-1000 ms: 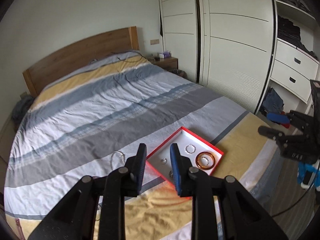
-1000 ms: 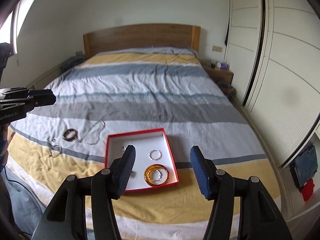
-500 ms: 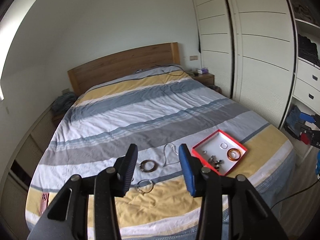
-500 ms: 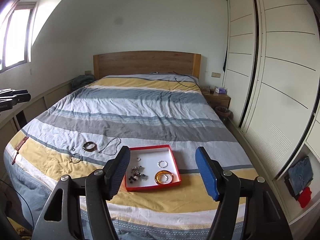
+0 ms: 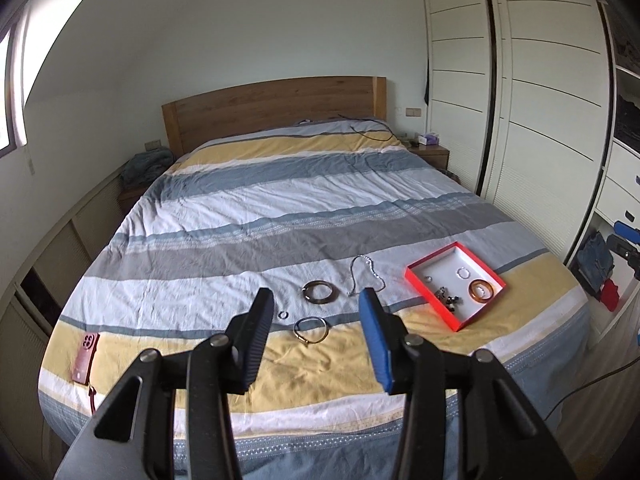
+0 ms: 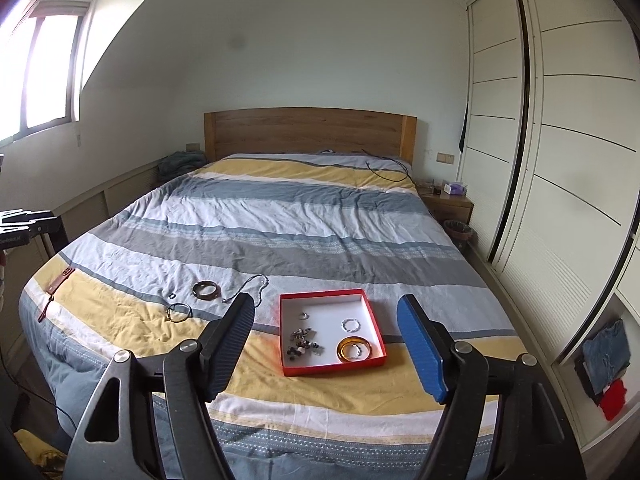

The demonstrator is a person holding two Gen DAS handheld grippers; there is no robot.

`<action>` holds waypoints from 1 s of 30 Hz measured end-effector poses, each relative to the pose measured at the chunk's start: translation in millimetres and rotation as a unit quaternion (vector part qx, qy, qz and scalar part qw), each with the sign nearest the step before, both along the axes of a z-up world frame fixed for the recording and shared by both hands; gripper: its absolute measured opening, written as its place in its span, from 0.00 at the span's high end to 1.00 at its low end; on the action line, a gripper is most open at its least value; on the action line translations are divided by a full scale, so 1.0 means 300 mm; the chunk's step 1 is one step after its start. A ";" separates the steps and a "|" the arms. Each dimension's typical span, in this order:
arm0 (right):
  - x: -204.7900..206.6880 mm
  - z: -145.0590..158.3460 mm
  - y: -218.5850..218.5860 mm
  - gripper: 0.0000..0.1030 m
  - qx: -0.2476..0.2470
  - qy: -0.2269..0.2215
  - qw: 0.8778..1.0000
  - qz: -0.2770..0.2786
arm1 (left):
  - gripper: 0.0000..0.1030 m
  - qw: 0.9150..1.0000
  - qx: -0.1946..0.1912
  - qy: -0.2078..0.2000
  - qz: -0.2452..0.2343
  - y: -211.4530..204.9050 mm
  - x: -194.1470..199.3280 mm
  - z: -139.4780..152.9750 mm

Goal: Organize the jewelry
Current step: 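Withdraw both tools from the box toward the remaining jewelry, then grasp the open-ended silver bangle with the left tool while the right tool grasps the silver chain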

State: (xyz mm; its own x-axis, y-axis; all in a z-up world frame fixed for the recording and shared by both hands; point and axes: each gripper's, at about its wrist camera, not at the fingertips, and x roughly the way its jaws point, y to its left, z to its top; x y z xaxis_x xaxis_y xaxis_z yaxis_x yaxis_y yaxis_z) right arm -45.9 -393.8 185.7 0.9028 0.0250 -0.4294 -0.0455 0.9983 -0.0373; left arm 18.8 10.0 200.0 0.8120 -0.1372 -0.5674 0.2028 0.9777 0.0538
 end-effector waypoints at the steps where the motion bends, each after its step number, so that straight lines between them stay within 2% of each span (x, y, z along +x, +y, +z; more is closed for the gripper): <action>1: 0.004 -0.003 0.004 0.28 0.001 0.001 1.000 0.001 | 0.59 1.000 -0.002 0.003 0.003 0.017 0.000 -0.009; 8: 0.070 -0.054 0.052 0.27 0.008 0.023 1.000 0.016 | 0.59 0.999 -0.015 0.027 0.024 0.084 0.053 -0.100; 15: 0.205 -0.153 0.145 0.27 0.018 0.061 0.997 0.050 | 0.59 0.996 -0.029 0.063 0.052 0.138 0.169 -0.234; 23: 0.388 -0.325 0.268 0.27 0.044 0.117 0.988 0.092 | 0.59 0.989 -0.041 0.123 0.065 0.149 0.330 -0.449; 30: 0.575 -0.503 0.394 0.27 0.049 0.177 0.974 0.131 | 0.59 0.980 -0.053 0.181 0.068 0.128 0.466 -0.656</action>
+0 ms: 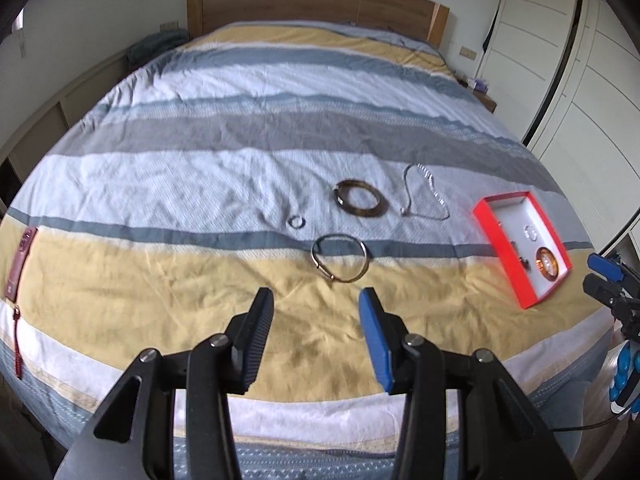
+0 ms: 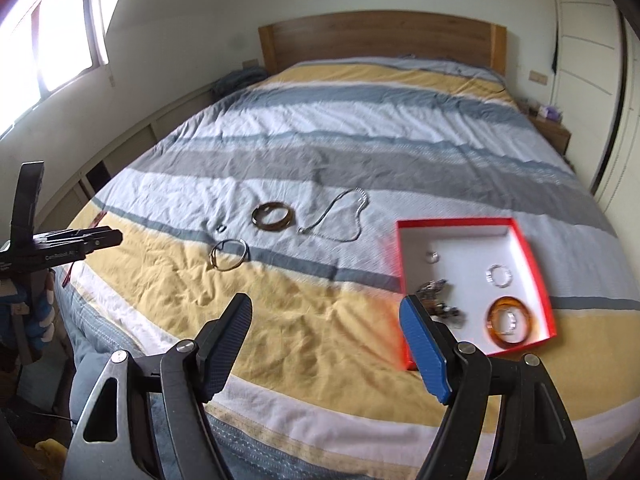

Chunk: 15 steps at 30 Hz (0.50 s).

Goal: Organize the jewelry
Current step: 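Grasp the open-ended silver bangle with the left tool while the right tool grasps the silver chain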

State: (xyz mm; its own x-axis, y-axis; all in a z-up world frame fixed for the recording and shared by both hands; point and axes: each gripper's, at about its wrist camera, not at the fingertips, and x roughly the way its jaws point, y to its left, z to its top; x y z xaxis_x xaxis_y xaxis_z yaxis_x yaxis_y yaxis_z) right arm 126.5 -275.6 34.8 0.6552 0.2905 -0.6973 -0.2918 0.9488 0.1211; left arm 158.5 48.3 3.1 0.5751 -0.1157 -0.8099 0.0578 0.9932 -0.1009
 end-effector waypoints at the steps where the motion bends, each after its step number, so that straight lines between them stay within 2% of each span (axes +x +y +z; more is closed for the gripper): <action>1: 0.021 -0.020 0.012 0.27 0.000 0.006 1.000 0.004 | 0.59 1.000 -0.002 0.010 0.001 -0.004 0.025 -0.036; 7: 0.187 -0.157 0.095 0.27 0.006 0.046 0.999 0.026 | 0.59 0.999 -0.005 0.052 0.010 -0.017 0.159 -0.196; 15: 0.419 -0.292 0.196 0.27 0.016 0.075 0.996 0.035 | 0.59 0.996 -0.005 0.082 0.020 -0.025 0.332 -0.358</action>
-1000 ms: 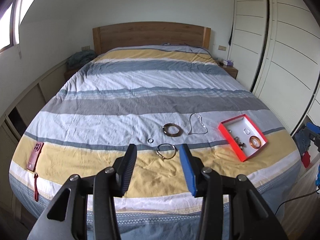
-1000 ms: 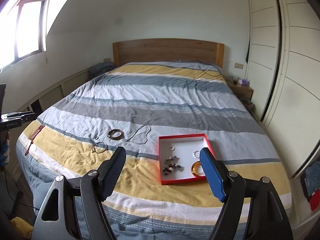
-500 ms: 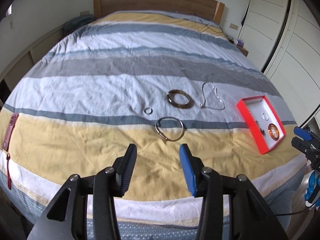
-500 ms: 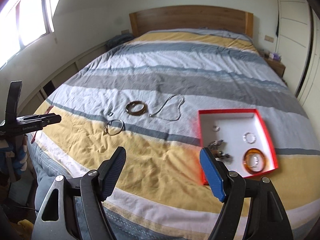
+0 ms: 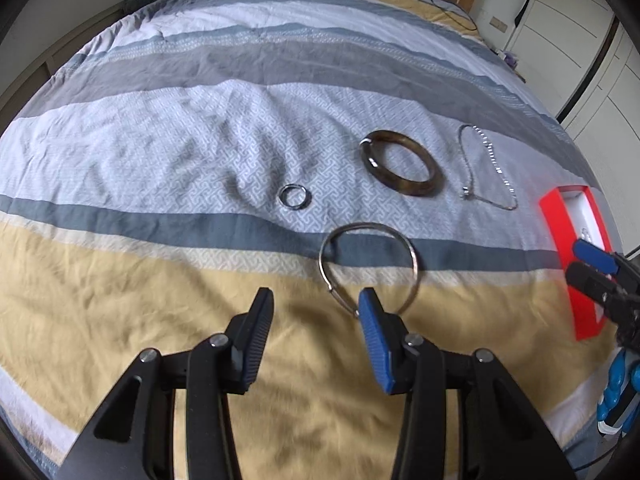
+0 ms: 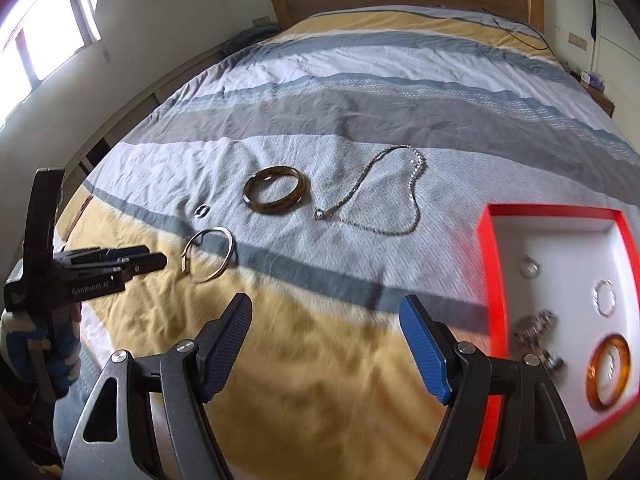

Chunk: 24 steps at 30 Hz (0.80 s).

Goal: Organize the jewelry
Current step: 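Grasp the open-ended silver bangle with the left tool while the right tool grasps the silver chain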

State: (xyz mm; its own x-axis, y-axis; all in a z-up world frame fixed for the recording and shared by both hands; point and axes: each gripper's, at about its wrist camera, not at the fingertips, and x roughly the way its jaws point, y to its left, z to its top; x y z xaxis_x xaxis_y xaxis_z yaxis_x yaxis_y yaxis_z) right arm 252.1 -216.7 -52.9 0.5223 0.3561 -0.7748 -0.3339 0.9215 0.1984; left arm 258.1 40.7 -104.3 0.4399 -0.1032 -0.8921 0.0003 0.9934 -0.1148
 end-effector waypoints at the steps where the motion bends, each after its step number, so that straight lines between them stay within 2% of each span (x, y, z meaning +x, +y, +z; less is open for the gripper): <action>1: 0.034 -0.012 0.012 0.27 0.001 0.001 1.000 -0.002 | 0.59 1.000 0.000 0.003 0.000 -0.001 0.015 -0.016; 6: 0.182 -0.070 0.040 0.27 0.006 0.004 1.000 -0.021 | 0.59 1.000 -0.003 0.009 -0.001 0.002 0.060 -0.087; 13: 0.336 -0.148 0.050 0.24 0.001 0.006 0.998 -0.062 | 0.59 1.000 -0.006 -0.004 -0.004 0.005 0.084 -0.116; 20: 0.427 -0.187 0.081 0.18 -0.001 -0.001 0.997 -0.076 | 0.59 1.000 -0.007 -0.021 -0.005 0.003 0.089 -0.129; 24: 0.456 -0.211 0.089 0.17 -0.026 -0.004 0.996 -0.083 | 0.58 1.000 -0.009 -0.030 -0.002 0.008 0.079 -0.132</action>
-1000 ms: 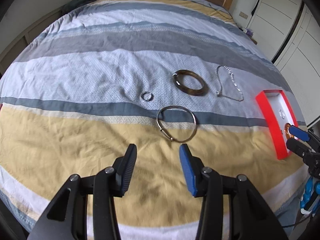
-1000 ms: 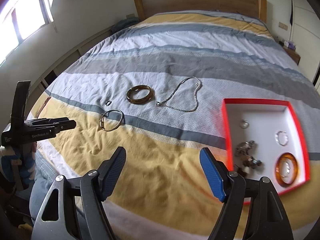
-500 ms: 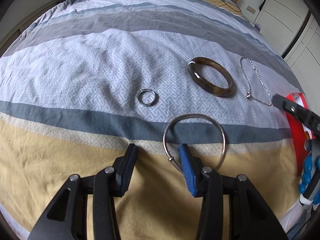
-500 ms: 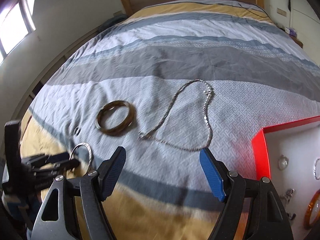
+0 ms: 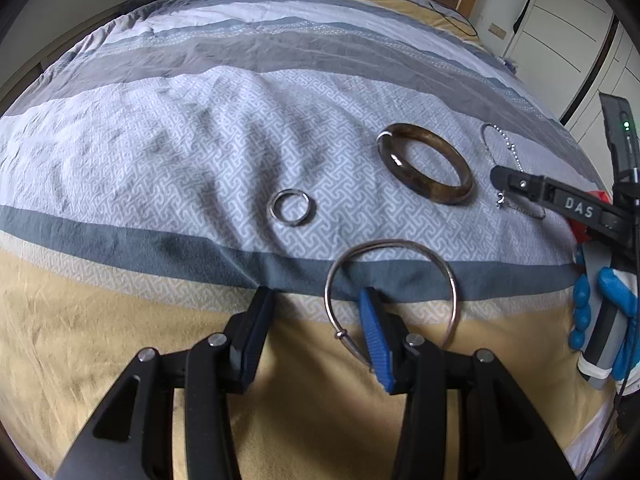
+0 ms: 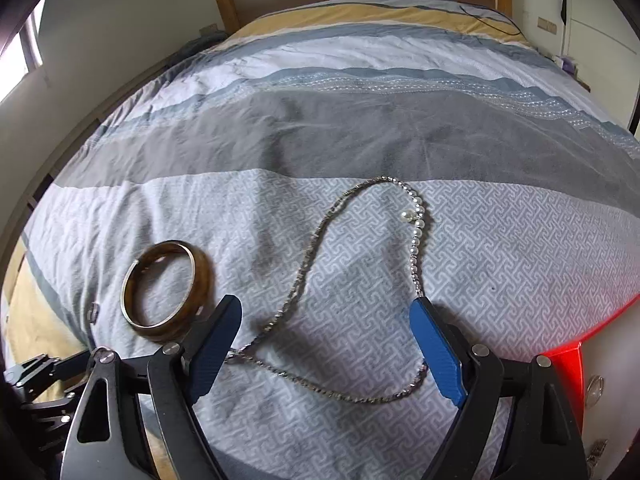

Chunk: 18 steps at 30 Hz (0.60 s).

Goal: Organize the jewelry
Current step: 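Grasp the open-ended silver bangle with the left tool while the right tool grasps the silver chain, then lift the bangle and chain and carry them over the red box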

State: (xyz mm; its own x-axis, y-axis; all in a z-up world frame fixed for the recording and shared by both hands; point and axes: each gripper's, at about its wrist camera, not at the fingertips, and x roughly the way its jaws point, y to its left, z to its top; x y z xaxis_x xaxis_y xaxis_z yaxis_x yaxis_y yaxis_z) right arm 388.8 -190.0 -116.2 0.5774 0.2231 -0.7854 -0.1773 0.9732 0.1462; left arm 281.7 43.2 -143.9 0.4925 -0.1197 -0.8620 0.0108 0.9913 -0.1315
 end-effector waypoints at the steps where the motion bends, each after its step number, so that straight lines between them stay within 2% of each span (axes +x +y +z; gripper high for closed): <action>1: 0.002 -0.007 0.001 0.17 -0.007 0.000 1.000 -0.001 | 0.58 1.000 -0.001 -0.001 0.001 0.000 -0.003 0.000; 6: -0.007 -0.027 0.012 0.17 -0.037 -0.012 0.999 -0.006 | 0.60 1.000 0.007 -0.008 0.003 -0.007 -0.023 0.005; 7: -0.009 -0.031 0.017 0.18 -0.043 -0.012 0.999 -0.004 | 0.63 1.000 0.009 -0.010 0.001 -0.011 -0.028 0.007; 8: -0.016 -0.033 0.018 0.22 -0.044 -0.011 0.999 -0.004 | 0.66 1.000 0.008 -0.010 -0.001 -0.017 -0.031 0.009; 9: -0.025 -0.035 0.018 0.35 -0.040 -0.008 0.999 -0.002 | 0.71 1.000 0.007 -0.011 -0.005 -0.023 -0.035 0.011; 10: -0.032 -0.037 0.016 0.43 -0.029 -0.003 1.000 0.004 | 0.76 1.000 0.006 -0.011 -0.008 -0.030 -0.038 0.013; 12: -0.050 -0.037 0.021 0.65 -0.017 0.003 1.000 0.019 | 0.84 1.000 0.000 -0.009 -0.018 -0.041 -0.037 0.018; 13: -0.057 -0.037 0.024 0.71 -0.009 0.008 1.000 0.028 | 0.88 1.000 -0.010 -0.006 -0.022 -0.041 -0.036 0.021; 14: -0.062 -0.038 0.022 0.84 0.006 0.016 0.999 0.035 | 0.89 0.999 -0.026 -0.002 -0.026 -0.041 -0.034 0.023; 15: -0.064 -0.041 0.020 0.91 0.030 0.031 0.998 0.044 | 0.93 0.999 -0.041 0.003 -0.029 -0.045 -0.031 0.024; 18: -0.076 -0.056 0.029 0.95 0.083 0.060 0.993 0.064 | 0.94 0.997 -0.068 0.015 -0.044 -0.067 -0.037 0.026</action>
